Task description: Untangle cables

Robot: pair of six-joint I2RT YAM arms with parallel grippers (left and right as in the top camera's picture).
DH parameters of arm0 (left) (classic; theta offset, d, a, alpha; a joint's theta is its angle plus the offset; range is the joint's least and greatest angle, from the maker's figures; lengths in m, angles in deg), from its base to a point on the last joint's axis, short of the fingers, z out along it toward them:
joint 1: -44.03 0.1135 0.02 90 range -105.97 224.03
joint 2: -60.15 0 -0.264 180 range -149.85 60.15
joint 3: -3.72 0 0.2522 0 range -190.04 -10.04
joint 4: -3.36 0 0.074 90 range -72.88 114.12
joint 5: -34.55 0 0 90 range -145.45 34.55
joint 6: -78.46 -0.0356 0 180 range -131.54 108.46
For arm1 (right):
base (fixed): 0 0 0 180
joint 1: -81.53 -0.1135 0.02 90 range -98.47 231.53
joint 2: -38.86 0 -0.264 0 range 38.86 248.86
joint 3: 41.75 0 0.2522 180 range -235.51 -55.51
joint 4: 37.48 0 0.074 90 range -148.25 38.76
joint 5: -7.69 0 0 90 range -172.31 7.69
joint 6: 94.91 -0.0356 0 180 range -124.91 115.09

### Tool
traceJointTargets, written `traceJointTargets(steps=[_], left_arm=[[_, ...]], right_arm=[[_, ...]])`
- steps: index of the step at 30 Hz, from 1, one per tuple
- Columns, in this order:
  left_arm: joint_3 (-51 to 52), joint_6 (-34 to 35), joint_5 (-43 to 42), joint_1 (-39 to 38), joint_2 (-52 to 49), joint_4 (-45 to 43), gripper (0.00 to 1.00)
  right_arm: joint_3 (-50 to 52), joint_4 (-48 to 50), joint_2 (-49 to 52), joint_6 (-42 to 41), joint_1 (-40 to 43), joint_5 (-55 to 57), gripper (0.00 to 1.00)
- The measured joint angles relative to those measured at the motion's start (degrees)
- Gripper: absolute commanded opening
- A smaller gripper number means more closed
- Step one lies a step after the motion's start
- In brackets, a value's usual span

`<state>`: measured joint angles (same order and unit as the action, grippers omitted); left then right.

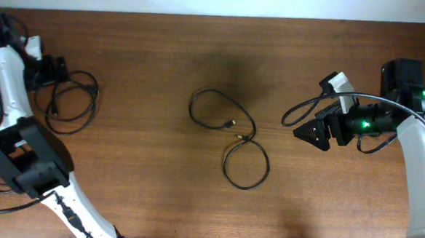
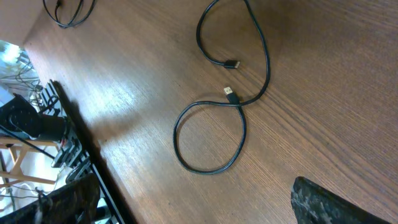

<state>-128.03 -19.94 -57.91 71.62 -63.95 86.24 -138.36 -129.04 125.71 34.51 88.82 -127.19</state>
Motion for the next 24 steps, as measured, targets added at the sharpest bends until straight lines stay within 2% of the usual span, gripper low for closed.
traceJointTargets(steps=[6, 12, 15, 19, 24], left_arm=[[-0.5, -7.1, -10.7, -8.0, 1.9, 5.5, 0.99], [-0.5, -10.8, -13.9, -18.9, 1.9, 7.0, 0.99], [-0.5, -13.4, -14.7, -25.8, 1.9, 7.2, 0.99], [-0.4, -20.0, -15.0, -35.4, 1.9, 9.6, 0.99], [-0.4, -29.9, -15.1, -44.3, 1.9, 13.2, 0.99]], right_arm=[[0.0, 0.0, 0.0, -0.6, 0.0, 0.0, 0.97], [0.0, 0.6, 0.0, -1.5, 0.0, 1.2, 0.97], [0.0, 3.6, 0.0, -6.3, 0.2, 4.1, 0.99], [0.0, 6.7, 0.0, -16.5, 3.0, 10.9, 0.99], [0.0, 6.9, 0.0, -20.7, 9.0, 13.0, 0.99]])
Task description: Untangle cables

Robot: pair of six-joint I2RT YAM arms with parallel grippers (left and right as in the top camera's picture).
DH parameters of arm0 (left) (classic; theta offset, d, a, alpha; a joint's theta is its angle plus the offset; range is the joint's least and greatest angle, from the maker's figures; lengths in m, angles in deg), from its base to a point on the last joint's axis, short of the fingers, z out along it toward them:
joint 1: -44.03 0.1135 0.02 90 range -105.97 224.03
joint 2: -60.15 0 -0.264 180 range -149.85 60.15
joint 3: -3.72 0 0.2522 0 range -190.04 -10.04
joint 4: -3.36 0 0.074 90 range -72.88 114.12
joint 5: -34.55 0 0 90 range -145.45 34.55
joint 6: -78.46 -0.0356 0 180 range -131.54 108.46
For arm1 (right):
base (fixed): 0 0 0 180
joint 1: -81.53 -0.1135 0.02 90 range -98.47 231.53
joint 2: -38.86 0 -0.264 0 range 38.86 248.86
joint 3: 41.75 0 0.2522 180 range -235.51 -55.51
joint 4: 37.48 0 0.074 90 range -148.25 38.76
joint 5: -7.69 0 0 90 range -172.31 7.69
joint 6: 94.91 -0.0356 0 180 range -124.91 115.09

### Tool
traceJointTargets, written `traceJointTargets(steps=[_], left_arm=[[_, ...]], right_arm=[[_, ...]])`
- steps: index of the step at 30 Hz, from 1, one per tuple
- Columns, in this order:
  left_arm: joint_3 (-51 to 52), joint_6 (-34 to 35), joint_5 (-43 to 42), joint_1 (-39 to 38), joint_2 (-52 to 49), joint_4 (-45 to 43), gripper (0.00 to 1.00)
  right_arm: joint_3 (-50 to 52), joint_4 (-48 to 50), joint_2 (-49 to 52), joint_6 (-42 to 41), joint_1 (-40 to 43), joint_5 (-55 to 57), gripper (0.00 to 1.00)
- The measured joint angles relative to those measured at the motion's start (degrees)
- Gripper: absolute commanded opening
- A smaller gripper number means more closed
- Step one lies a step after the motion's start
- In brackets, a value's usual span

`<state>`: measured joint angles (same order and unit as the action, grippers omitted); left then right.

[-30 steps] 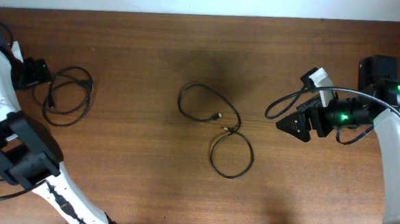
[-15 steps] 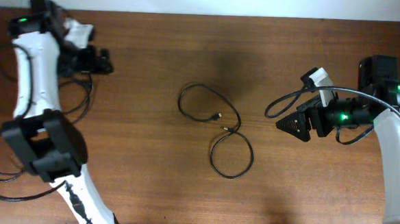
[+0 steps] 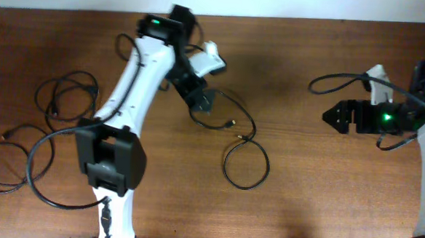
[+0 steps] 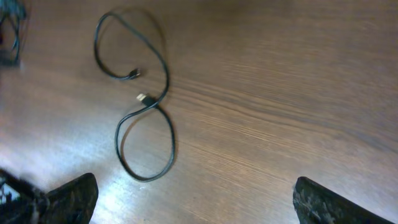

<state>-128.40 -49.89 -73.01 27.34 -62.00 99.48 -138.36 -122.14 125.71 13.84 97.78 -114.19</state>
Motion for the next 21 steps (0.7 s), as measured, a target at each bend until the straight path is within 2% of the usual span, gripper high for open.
traceJointTargets(steps=[11, 17, 21], left_arm=[[0.0, -17.3, -0.1, -13.6, 0.0, 2.5, 0.99], [0.5, -20.5, -1.4, -18.5, -1.7, 2.3, 0.99], [3.5, -21.9, -2.7, -21.7, -4.7, -0.4, 0.99]], right_arm=[[0.0, 0.7, 0.0, -1.1, 2.0, 0.2, 0.99], [0.0, 2.7, 0.0, -4.5, 3.0, 1.0, 0.99], [0.0, 3.4, 0.0, -9.3, 8.7, 3.0, 0.99]])
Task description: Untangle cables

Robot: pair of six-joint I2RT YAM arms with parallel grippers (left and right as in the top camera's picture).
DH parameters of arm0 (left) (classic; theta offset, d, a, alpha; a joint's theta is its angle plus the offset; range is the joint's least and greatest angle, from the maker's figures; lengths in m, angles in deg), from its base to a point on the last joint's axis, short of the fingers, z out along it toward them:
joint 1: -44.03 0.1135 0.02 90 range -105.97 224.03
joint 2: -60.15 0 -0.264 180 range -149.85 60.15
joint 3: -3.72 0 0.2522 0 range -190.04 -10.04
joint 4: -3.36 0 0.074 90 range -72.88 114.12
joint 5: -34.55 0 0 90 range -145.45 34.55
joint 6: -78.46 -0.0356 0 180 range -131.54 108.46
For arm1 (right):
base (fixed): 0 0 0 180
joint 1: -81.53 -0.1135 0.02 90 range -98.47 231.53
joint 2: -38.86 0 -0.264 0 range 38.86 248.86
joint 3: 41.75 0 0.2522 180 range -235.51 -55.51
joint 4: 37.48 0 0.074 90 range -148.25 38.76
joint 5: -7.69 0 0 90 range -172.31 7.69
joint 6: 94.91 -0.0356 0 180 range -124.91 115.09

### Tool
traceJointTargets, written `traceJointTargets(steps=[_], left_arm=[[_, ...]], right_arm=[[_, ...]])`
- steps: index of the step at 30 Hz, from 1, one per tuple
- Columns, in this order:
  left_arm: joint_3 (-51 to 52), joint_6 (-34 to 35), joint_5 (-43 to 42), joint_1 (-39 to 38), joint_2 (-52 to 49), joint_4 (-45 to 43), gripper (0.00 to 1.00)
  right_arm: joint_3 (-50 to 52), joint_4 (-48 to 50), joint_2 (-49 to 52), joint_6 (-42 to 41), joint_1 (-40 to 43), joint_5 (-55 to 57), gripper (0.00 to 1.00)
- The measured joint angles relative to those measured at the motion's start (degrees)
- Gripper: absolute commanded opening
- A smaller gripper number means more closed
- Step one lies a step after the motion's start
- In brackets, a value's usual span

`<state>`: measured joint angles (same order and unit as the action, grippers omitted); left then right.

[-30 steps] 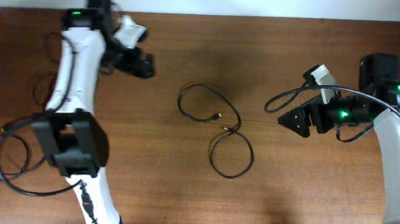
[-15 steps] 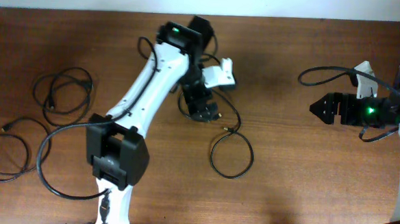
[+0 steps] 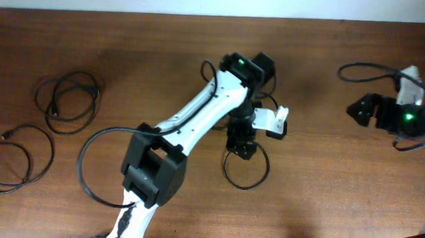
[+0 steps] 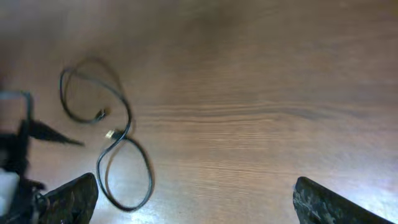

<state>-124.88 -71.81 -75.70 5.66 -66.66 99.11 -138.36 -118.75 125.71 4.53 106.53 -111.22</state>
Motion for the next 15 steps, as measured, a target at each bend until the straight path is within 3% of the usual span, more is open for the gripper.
traceJointTargets(steps=[7, 15], left_arm=[[4.3, 1.3, -0.4, -2.6, -3.6, -8.3, 0.99], [7.7, 19.1, 5.2, -2.8, -4.0, -22.2, 0.99]], right_arm=[[0.0, 0.1, 0.0, -0.7, 3.7, -1.0, 0.99], [0.0, 0.1, 0.0, -0.2, 3.7, -1.2, 0.99]])
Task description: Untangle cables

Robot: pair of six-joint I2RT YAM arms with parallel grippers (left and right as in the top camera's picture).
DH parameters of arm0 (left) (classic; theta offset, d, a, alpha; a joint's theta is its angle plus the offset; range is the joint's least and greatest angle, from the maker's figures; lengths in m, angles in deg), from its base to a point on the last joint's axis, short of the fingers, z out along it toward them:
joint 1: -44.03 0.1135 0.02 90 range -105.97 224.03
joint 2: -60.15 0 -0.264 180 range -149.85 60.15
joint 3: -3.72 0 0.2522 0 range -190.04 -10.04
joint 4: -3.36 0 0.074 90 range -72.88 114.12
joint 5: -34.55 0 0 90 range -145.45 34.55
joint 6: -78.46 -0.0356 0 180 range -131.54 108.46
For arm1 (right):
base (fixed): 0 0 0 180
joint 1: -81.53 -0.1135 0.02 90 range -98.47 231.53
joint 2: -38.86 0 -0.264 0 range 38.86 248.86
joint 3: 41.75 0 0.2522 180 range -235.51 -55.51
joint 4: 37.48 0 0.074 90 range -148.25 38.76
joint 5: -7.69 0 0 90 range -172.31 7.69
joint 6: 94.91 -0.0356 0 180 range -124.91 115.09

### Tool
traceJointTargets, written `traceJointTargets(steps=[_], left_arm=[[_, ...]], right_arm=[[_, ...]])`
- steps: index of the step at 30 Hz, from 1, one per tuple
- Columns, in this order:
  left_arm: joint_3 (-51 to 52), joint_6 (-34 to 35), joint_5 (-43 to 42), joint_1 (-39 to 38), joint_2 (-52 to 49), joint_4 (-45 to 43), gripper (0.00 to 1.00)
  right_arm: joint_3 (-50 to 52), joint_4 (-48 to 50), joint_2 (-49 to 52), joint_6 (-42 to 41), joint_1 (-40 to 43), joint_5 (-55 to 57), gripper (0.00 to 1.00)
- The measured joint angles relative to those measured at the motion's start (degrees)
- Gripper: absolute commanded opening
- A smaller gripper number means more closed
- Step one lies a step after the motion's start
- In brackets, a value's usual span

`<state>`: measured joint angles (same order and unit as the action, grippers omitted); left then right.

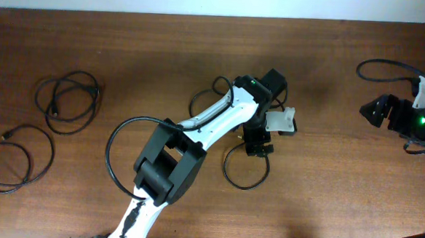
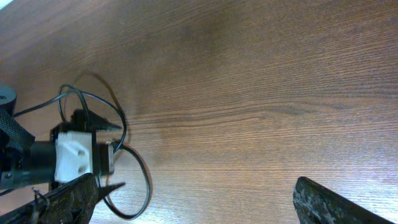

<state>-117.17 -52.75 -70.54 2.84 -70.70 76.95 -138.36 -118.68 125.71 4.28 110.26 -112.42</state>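
Observation:
A black cable lies in a figure-eight at the table's centre, with an upper loop (image 1: 202,104) and a lower loop (image 1: 245,172). My left gripper (image 1: 258,145) hangs over the place where the loops cross. In the right wrist view it (image 2: 118,155) stands open, its pointed fingertips (image 2: 106,124) either side of the crossing, and the lower loop (image 2: 140,190) curves below it. My right gripper (image 1: 373,111) is far off at the right edge and wide open (image 2: 193,202), with only bare wood between its fingers.
A coiled bundle of black cables (image 1: 68,100) lies at the far left, and another loose cable (image 1: 17,156) below it near the left edge. The left arm (image 1: 197,136) runs diagonally from the bottom left to the centre. The wooden table (image 1: 325,198) carries nothing else.
My left gripper has shifted a little to the right, onto the cable's crossing. My right gripper has drawn slightly further toward the right edge. The cable looks unchanged.
At first my left gripper was at the far-left cable bundle and my right gripper was just right of the centre cable. Then the left was at the cable's upper loop while the right was further right. Later the left was over the crossing, where it now stands open.

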Motion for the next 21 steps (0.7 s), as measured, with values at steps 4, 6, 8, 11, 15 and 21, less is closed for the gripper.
traceJointTargets(steps=[4, 6, 8, 11, 15, 21], left_arm=[[0.7, 8.5, 7.1, 0.1, 0.0, -0.9, 1.00], [0.7, 10.7, 9.1, 0.2, 0.0, -0.4, 1.00], [0.7, 10.5, 10.1, 0.3, 0.0, 0.9, 0.99], [0.8, 8.4, 10.9, 0.3, -0.1, 1.4, 1.00], [0.8, 7.1, 11.0, 0.3, -2.0, 1.6, 0.96], [0.6, 6.3, 9.9, 0.4, -2.5, 1.4, 0.89]], right_arm=[[0.0, 0.0, 0.0, 0.0, 0.0, -0.2, 0.99], [0.0, 0.0, 0.0, 0.0, 0.0, -0.2, 0.99], [0.0, 0.0, 0.0, 0.0, 0.0, -0.2, 0.99], [0.0, 0.0, 0.0, 0.0, 0.0, -0.2, 0.99], [0.0, 0.0, 0.0, 0.0, 0.0, -0.2, 0.99], [0.0, 0.2, 0.0, 0.0, 0.0, -0.2, 0.99]])
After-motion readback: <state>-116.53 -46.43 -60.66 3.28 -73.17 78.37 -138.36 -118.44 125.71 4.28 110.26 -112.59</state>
